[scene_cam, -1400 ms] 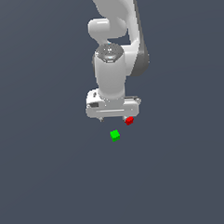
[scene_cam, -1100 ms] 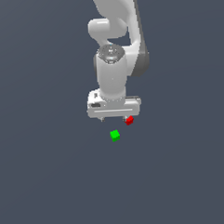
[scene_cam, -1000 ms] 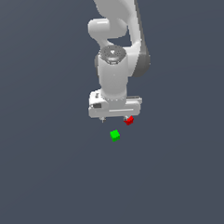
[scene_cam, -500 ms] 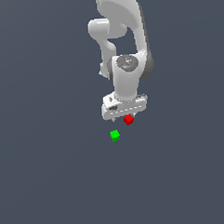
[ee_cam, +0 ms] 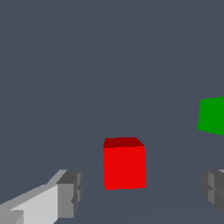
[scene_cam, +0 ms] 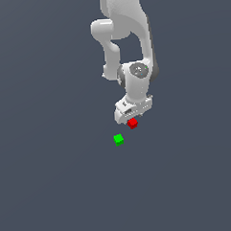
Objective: Stack the red cube on top of the green cube.
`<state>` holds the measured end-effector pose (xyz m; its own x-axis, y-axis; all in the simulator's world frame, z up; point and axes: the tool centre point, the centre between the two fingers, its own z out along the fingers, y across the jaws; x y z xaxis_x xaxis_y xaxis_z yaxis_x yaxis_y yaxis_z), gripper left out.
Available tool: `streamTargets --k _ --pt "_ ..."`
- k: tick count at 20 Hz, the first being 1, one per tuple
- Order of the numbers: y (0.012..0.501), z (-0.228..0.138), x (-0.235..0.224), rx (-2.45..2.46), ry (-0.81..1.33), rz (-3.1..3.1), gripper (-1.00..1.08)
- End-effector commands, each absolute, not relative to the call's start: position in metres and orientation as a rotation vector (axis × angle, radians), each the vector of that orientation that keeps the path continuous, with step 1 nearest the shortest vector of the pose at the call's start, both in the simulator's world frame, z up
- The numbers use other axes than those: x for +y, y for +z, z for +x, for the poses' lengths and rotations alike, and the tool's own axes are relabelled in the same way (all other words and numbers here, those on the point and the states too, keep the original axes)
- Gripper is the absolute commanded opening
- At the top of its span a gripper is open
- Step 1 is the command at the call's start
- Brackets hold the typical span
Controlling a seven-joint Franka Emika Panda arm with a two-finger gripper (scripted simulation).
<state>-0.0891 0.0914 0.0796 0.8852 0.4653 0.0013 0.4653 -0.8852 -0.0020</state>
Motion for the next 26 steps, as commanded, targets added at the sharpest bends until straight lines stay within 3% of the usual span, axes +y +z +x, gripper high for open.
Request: streamTargets --k 1,14,26 --pt "0.073 -0.096 0.095 -0.804 -0.001 -3.035 1.00" --pt "0.067 -0.100 0.096 -0.825 0.001 -3.031 1.00" --pt "0.024 -0.100 0.095 -0.822 0.000 -3.032 1.00"
